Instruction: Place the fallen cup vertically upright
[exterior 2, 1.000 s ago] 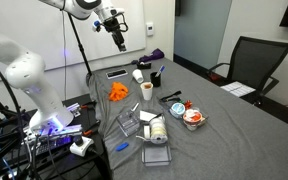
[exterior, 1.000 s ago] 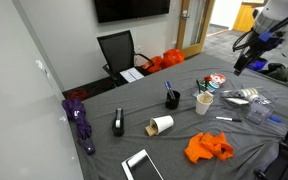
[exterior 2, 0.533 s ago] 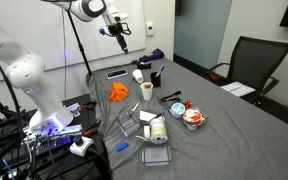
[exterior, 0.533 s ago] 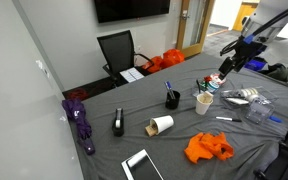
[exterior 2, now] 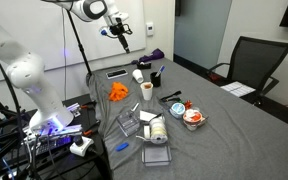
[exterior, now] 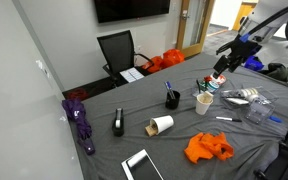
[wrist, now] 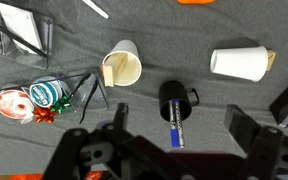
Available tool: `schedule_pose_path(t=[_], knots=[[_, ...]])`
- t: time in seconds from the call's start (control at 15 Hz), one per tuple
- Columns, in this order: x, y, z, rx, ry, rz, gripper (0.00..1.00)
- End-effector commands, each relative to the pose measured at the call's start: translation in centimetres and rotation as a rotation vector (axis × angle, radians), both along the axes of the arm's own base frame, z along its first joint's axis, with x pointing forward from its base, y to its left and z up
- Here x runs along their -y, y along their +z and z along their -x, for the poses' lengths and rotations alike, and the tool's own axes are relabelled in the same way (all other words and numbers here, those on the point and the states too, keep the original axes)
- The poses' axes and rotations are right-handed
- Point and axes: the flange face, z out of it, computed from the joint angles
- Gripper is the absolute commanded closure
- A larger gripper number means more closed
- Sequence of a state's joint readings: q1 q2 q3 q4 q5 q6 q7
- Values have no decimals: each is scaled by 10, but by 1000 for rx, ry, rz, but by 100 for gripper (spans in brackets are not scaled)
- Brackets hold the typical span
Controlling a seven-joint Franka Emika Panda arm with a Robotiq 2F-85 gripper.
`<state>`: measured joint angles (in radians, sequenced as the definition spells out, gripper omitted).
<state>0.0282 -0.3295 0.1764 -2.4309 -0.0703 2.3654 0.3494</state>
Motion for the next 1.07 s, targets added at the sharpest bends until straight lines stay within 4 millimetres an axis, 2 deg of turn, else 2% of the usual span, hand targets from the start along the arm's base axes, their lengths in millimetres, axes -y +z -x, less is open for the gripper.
schedule_pose_path(t=[0.0, 0.13, 0.47, 0.73, 1.0], knots=[[0, 1, 0, -1, 0, 0, 0], [0, 1, 0, -1, 0, 0, 0], [-42, -20, -1, 7, -24, 159, 0], [-79, -49, -9, 15, -68, 220, 0], [-107, -83, -28, -7, -125, 272, 0]])
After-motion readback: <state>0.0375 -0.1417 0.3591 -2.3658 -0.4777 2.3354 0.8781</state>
